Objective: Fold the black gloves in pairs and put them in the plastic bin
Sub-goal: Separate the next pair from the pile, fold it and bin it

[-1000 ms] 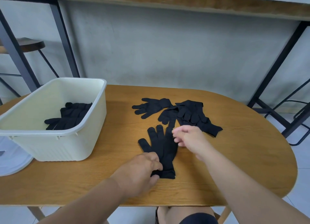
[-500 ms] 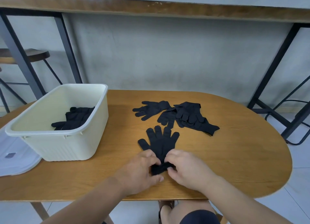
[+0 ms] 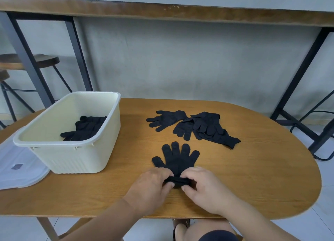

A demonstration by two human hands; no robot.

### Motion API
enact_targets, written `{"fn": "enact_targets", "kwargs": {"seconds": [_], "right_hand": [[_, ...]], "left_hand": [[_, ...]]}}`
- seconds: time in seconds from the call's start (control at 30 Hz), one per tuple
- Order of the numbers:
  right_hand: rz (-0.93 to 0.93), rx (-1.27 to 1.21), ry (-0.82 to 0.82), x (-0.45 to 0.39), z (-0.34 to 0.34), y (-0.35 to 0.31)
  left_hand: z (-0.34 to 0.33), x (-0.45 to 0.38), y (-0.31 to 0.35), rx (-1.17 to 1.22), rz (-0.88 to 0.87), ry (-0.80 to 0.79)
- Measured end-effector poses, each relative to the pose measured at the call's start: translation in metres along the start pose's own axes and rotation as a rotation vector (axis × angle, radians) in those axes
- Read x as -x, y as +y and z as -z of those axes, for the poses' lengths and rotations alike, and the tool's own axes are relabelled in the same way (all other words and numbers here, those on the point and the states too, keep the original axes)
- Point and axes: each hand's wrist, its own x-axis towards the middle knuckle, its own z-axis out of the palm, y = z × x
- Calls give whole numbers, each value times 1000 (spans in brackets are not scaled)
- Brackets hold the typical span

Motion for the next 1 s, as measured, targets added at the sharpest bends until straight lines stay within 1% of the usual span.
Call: {"fn": "enact_targets", "kwargs": {"seconds": [0.07, 0.1, 0.2, 0.37, 0.5, 0.6, 0.67, 0.83, 0.93, 1.0], "right_hand": [[-127, -217, -6, -3, 2, -1], [-173, -285, 9, -7, 3, -1], [-288, -382, 42, -20, 2, 0], [-438, -358, 105, -36, -3, 0], [-455, -256, 177, -44, -11, 4], [-458, -147, 250, -43, -12, 3], [-402, -32, 283, -42, -11, 2], [-171, 133, 243, -38, -9, 2], [-32, 222, 186, -35, -7, 6], [14, 218, 137, -28, -7, 7]], "left_hand": [[4, -2, 1, 89, 84, 1], [6, -6, 2, 133, 133, 3], [8, -20, 4, 175, 225, 5], [-1, -41, -1, 219, 341, -14], [-7, -46, -3, 231, 377, -11], [-7, -45, -4, 174, 345, 35], [-6, -45, -6, 114, 295, 57], [1, -46, -5, -74, 39, 27], [1, -43, -10, -216, -127, 5], [2, -37, -16, -220, -170, -1]]}}
